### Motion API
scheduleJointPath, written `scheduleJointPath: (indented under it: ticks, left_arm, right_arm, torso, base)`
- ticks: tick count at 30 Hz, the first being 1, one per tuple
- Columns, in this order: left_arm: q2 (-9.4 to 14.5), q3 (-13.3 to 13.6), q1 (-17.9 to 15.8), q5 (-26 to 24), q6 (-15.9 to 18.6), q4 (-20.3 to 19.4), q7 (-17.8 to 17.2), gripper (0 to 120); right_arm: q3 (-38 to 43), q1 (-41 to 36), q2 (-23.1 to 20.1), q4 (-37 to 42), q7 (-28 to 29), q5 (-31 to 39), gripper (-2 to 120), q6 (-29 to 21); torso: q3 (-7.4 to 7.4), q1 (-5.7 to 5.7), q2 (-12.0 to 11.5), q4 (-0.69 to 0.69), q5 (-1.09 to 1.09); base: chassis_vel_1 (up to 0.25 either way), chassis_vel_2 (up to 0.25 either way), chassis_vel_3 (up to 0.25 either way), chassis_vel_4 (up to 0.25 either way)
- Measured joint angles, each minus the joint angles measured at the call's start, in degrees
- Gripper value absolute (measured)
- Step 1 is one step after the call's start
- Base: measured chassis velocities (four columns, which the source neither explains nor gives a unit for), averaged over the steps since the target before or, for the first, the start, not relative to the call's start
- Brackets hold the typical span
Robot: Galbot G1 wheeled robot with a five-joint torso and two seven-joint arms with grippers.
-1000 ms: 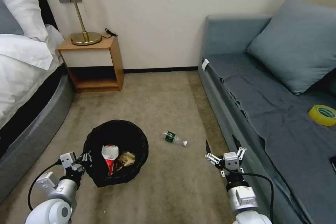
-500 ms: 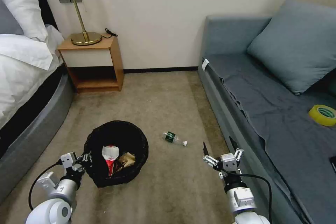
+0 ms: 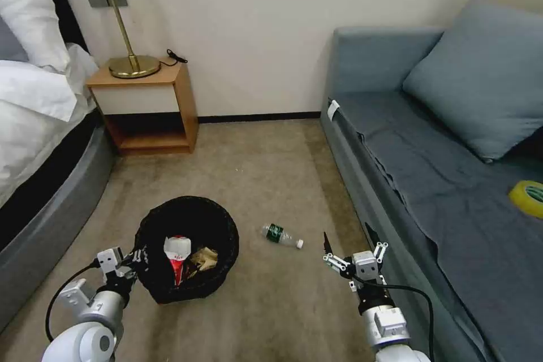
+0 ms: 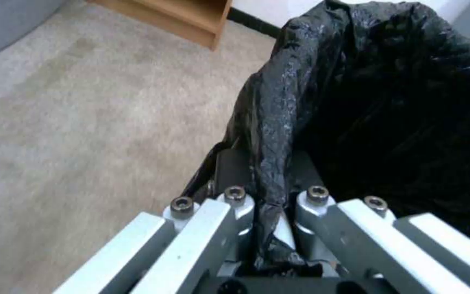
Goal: Pick up the trash bin, then pick up the garbage on the floor and place it into the trash bin.
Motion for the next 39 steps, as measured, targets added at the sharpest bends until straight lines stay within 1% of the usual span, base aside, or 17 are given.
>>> scheduleJointPath:
  ticks: [5,7,12,15,17,20,21,24,25,27,28,30,31,33,34,37,39]
  left_arm:
    - [0.0,-0.01,-0.1,0.02,-0.07,0.19,0.0,4]
    - [-0.01,-0.02,-0.21,0.03,-0.09,0.31,0.0,4]
    - [-0.02,-0.03,-0.3,0.04,-0.09,0.37,-0.01,4]
    - [-0.02,-0.05,-0.37,0.05,0.07,0.06,-0.02,4]
    - [-0.04,-0.04,-0.36,0.06,0.1,-0.07,-0.02,4]
    - [-0.22,-0.02,-0.4,0.45,0.2,-0.64,-0.03,4]
    - [-0.22,-0.02,-0.4,0.45,0.2,-0.64,-0.03,4]
    - [-0.31,-0.24,-0.51,1.54,0.1,-1.05,-0.04,4]
    - [-0.31,-0.24,-0.51,1.54,0.1,-1.05,-0.04,4]
    - [-0.43,-0.42,-0.59,1.96,0.04,-1.19,-0.05,4]
    - [-0.49,-0.71,-0.61,2.42,-0.16,-1.2,0.09,4]
    - [-0.65,-1.19,-0.56,2.75,-0.4,-1.19,0.3,4]
    - [-0.65,-1.19,-0.56,2.75,-0.4,-1.19,0.3,4]
    - [-0.83,-1.68,-0.29,2.82,-0.75,-0.99,0.58,4]
    - [-0.83,-1.68,-0.29,2.82,-0.75,-0.99,0.58,4]
    - [-0.97,-2.23,0.1,2.79,-1.27,-0.48,1.12,4]
    - [-0.97,-2.34,0.17,2.75,-1.38,-0.35,1.23,4]
  right_arm:
    - [-0.42,0.3,-0.06,-0.57,-0.13,-0.02,100,0.91]
    - [-0.6,0.69,-0.16,-1.36,-0.47,0.27,100,2.15]
    - [-1.1,1.65,-0.95,-2.33,-1.06,1.87,100,2.62]
    - [-2.52,5.07,-3.92,-3.84,-2.25,7.01,100,0.88]
    - [-2.89,5.89,-4.61,-4.23,-2.44,8.04,100,0.49]
    - [-5.84,11.14,-10.21,-6.99,-4.66,14.82,100,-3.45]
    - [-5.84,11.14,-10.21,-6.99,-4.66,14.82,100,-3.45]
    - [-11.0,17.71,-19.49,-10.51,-6.21,22.7,100,-8.17]
    - [-11.0,17.71,-19.49,-10.51,-6.21,22.7,100,-8.17]
    - [-14.69,22.67,-23.9,-12.51,-6.74,28.03,100,-11.89]
    - [-18.6,28.0,-27.01,-14.51,-7.21,33.26,100,-14.42]
    - [-24.57,35.65,-29.98,-17.76,-8.33,39.35,100,-16.92]
    - [-24.57,35.65,-29.98,-17.76,-8.33,39.35,100,-16.92]
    - [-32.68,44.27,-31.55,-22.92,-9.85,44.3,100,-18.56]
    - [-32.68,44.27,-31.55,-22.92,-9.85,44.3,100,-18.56]
    - [-42.54,56.64,-30.94,-30.9,-12.79,49.24,100,-20.56]
    - [-44.43,58.92,-30.51,-32.77,-13.77,50.04,100,-21.13]
  torso:
    - [0.02,0.01,-0.01,0.0,-0.02]
    - [0.01,0.01,-0.01,0.0,-0.01]
    - [-0.01,0.0,0.0,0.0,-0.01]
    - [0.0,0.0,0.0,0.0,-0.01]
    - [0.0,0.0,0.0,0.0,-0.01]
    - [0.0,0.0,-0.01,0.01,0.0]
    - [0.0,0.0,-0.01,0.01,0.0]
    - [0.0,0.0,0.0,0.01,0.0]
    - [0.0,0.0,0.0,0.01,0.0]
    - [0.0,0.0,0.0,-0.01,0.0]
    - [0.0,0.0,-0.01,-0.02,0.0]
    - [0.0,0.0,0.0,0.02,-0.01]
    - [0.0,0.0,0.0,0.02,-0.01]
    - [0.0,0.01,0.0,0.0,0.01]
    - [0.0,0.01,0.0,0.0,0.01]
    - [0.01,0.0,0.0,0.02,-0.02]
    - [0.0,0.0,0.0,0.03,-0.02]
  base:
    - [-0.143,0.187,0.177,-0.197]
    - [-0.043,0.021,0.039,-0.036]
    - [0.036,-0.022,-0.03,0.03]
    - [0.024,-0.025,-0.022,0.035]
    - [0.0,0.0,0.0,0.0]
    - [0.0,0.0,0.0,0.0]
    - [0.0,0.0,0.0,0.0]
    - [0.0,0.0,0.0,0.0]
    - [0.0,0.0,0.0,0.0]
    - [0.0,0.0,0.0,0.0]
    - [0.0,0.0,0.0,0.0]
    - [0.0,0.0,0.0,0.0]
    - [0.0,0.0,0.0,0.0]
    - [0.0,0.0,0.0,0.0]
    - [0.0,0.0,0.0,0.0]
    - [0.0,0.0,0.0,0.0]
    - [0.0,0.0,0.0,0.0]
